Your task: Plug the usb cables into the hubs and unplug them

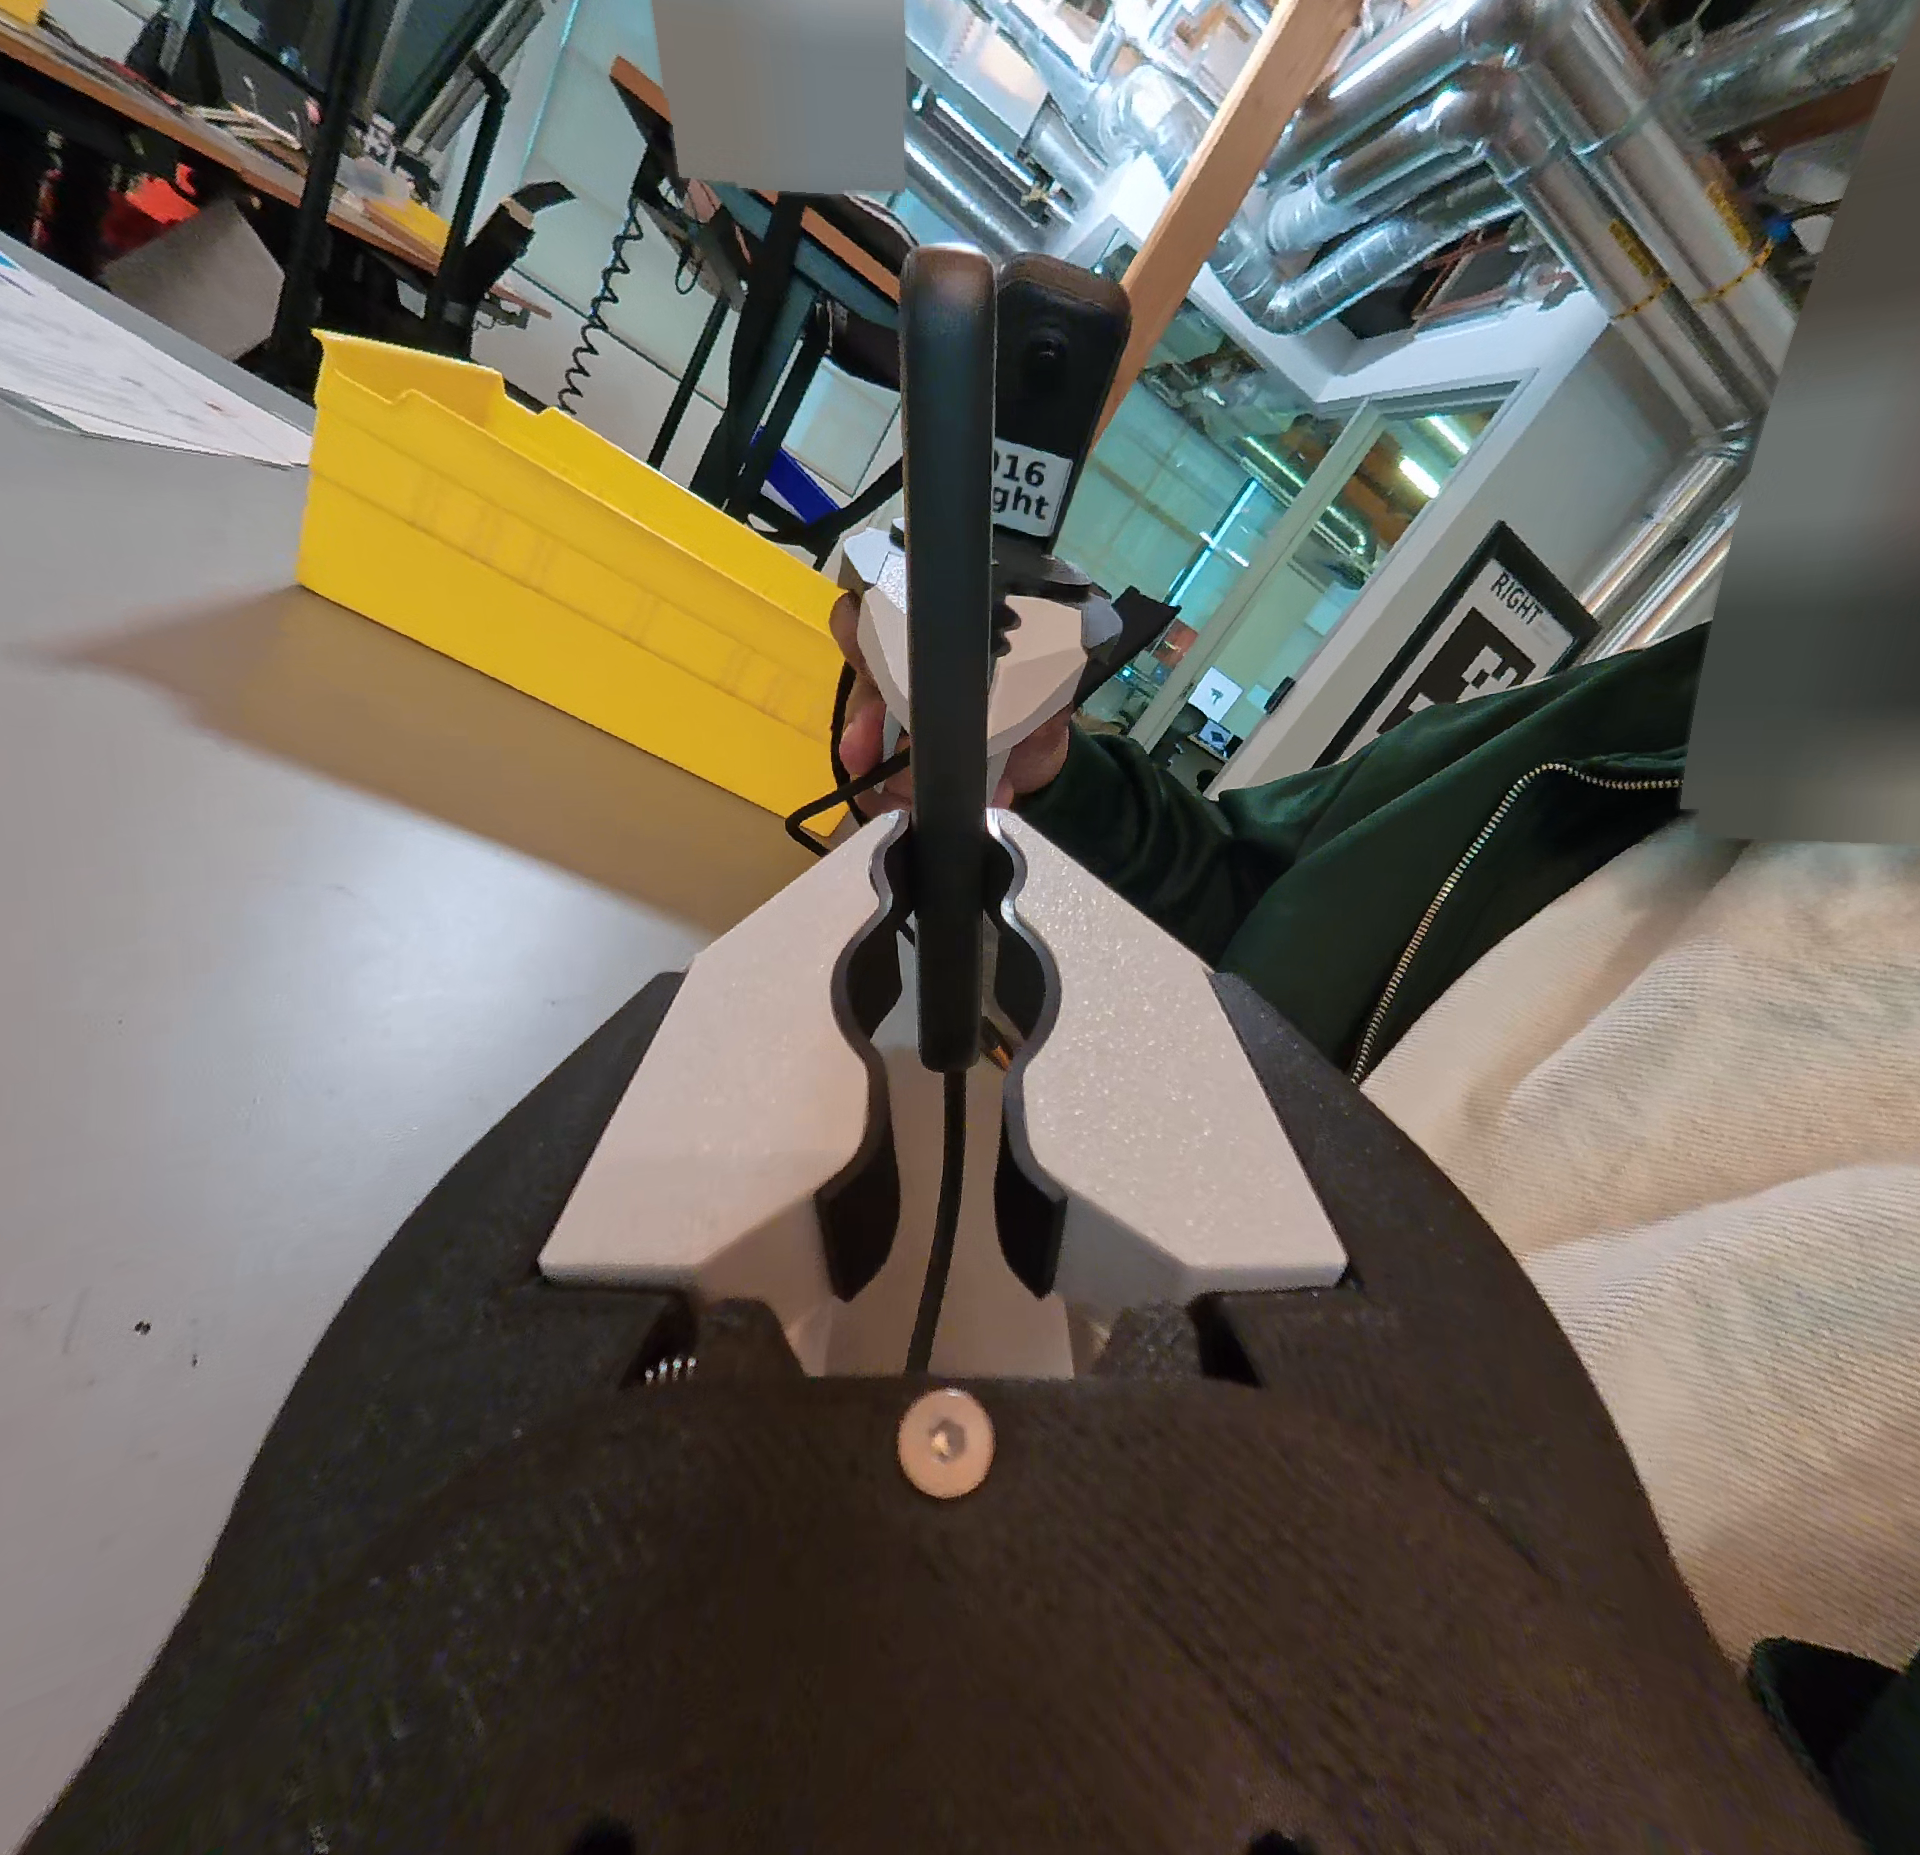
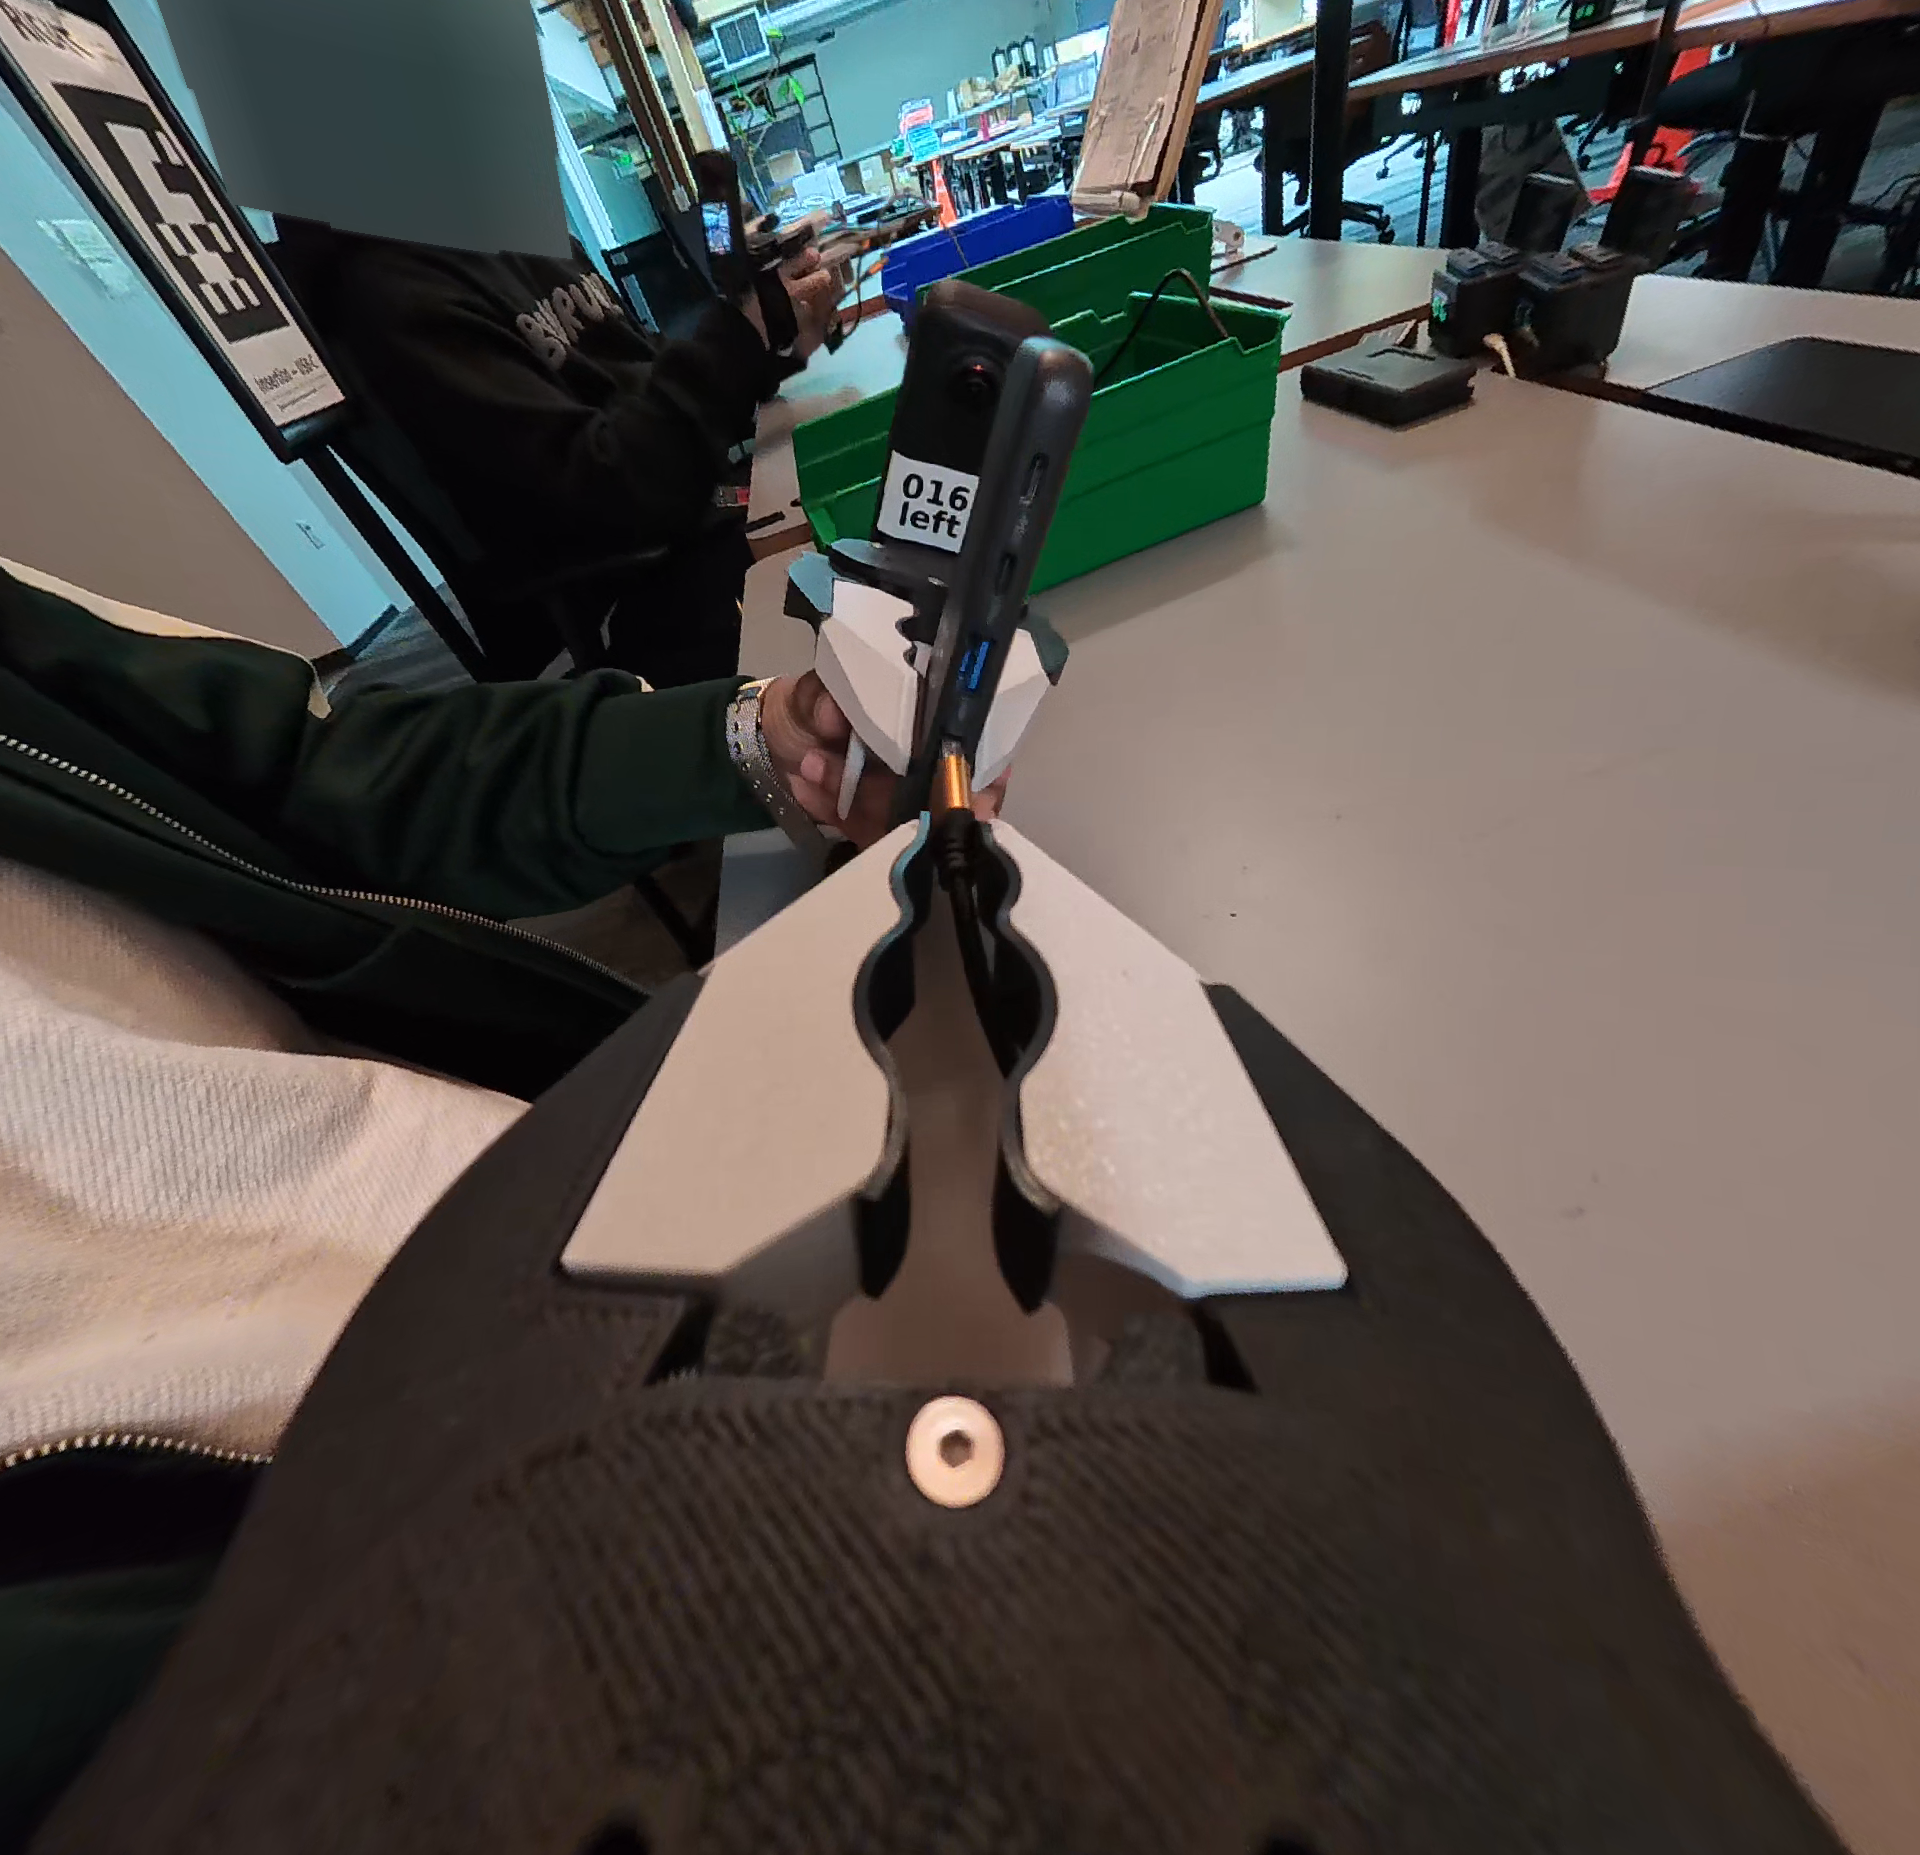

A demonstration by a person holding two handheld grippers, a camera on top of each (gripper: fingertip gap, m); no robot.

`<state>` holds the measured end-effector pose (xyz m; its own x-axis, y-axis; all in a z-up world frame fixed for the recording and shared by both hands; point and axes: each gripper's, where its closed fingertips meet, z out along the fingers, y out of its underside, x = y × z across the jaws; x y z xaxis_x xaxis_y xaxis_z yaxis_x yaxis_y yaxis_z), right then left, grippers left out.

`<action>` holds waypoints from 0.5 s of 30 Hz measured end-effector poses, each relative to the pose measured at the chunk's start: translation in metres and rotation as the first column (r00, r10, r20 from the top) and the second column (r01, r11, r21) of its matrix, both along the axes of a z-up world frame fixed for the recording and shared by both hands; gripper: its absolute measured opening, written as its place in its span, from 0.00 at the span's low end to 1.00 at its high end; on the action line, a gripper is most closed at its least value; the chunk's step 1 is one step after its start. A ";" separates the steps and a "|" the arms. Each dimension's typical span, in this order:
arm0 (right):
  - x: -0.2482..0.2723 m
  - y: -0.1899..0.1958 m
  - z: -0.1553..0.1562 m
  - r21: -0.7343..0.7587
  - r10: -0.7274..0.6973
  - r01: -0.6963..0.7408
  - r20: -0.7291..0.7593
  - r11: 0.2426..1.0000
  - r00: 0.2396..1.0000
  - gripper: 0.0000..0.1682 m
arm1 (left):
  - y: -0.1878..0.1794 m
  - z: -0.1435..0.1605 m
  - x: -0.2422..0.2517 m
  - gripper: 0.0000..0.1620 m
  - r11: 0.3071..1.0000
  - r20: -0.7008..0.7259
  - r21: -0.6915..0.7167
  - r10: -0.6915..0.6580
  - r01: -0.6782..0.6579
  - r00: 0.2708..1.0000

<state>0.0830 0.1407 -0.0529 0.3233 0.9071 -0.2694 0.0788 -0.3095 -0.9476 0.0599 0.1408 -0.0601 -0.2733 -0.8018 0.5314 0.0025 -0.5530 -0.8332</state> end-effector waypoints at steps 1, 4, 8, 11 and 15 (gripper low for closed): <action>0.000 0.000 0.000 -0.002 -0.001 0.001 0.006 1.000 1.000 0.04 | 0.000 -0.002 0.000 0.06 1.000 -0.011 0.004 0.000 0.000 1.000; 0.000 0.000 -0.007 -0.003 -0.001 0.001 0.055 1.000 0.999 0.04 | -0.001 -0.012 0.002 0.06 0.999 -0.071 0.035 0.007 -0.005 0.997; -0.001 0.000 -0.006 -0.024 0.000 0.001 0.031 1.000 1.000 0.04 | 0.000 -0.009 0.001 0.06 1.000 -0.051 0.014 -0.001 0.002 0.999; -0.001 0.000 -0.008 -0.039 0.000 0.001 0.028 0.999 1.000 0.04 | 0.000 -0.011 0.002 0.06 1.000 -0.062 0.017 0.003 -0.002 0.998; -0.004 -0.001 -0.011 -0.081 0.016 -0.016 -0.001 0.997 1.000 0.04 | -0.005 -0.013 0.004 0.06 1.000 -0.066 0.004 -0.030 0.030 0.997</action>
<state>0.0789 0.1394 -0.0641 0.3087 0.8874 -0.3425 0.0846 -0.3842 -0.9193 0.0644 0.1360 -0.0730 -0.2619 -0.7965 0.5450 -0.0691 -0.5478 -0.8338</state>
